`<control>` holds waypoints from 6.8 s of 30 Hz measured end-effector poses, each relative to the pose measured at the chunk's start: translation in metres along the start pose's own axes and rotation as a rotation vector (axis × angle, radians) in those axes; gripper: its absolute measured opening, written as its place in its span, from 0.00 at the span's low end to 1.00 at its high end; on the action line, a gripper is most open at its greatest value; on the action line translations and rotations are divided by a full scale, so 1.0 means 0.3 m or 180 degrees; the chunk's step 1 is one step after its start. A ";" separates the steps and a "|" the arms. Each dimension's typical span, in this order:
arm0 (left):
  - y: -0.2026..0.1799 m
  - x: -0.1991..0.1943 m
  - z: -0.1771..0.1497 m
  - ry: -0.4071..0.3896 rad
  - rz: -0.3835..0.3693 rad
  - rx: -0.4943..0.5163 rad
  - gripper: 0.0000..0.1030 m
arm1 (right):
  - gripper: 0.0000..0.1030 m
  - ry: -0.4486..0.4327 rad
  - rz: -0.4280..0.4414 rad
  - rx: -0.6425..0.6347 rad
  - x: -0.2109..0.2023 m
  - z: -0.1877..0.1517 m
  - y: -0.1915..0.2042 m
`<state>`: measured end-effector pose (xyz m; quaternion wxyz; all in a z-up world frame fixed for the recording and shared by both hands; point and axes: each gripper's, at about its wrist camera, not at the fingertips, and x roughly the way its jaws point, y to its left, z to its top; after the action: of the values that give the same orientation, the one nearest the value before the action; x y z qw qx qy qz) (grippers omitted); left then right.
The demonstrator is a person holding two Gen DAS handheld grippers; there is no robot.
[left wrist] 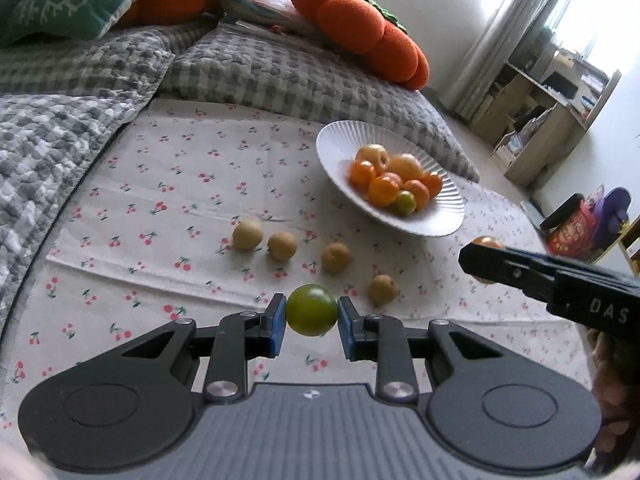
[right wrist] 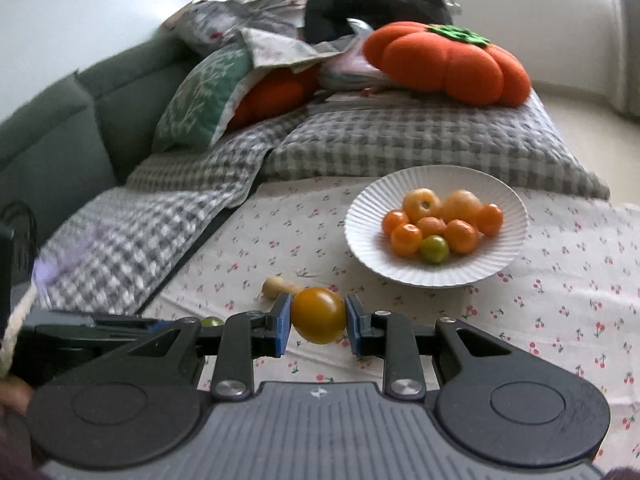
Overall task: Organize fruits
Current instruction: 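Carry both held tomatoes in the tools over the white plate, then open both tools over the plate and lift them away, then grasp a small brown fruit with the left tool while the right tool grasps another, then carry both brown fruits in the tools onto the white plate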
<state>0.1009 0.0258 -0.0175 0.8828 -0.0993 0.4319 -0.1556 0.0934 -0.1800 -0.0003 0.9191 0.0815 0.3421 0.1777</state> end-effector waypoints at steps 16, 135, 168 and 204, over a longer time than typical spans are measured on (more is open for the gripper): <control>-0.085 0.139 0.169 0.0050 -0.0398 -0.0072 0.16 | 0.25 -0.0164 -0.0266 0.1027 -0.027 0.083 -0.280; 0.015 0.116 0.205 0.0077 0.0615 0.0350 0.89 | 0.87 0.0434 -0.0374 -0.0701 0.121 -0.010 0.072; 0.119 0.319 0.224 0.0384 0.0266 -0.0116 0.34 | 0.49 0.0679 -0.0558 -0.0939 0.285 -0.073 0.048; 0.144 0.303 0.239 0.0441 0.0284 -0.0114 0.15 | 0.19 0.0471 -0.0595 -0.0976 0.282 -0.049 0.053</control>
<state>0.2186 0.0362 -0.0537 0.8549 -0.0848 0.4987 -0.1149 0.1389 -0.1324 -0.0577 0.9056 -0.1048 0.3837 0.1471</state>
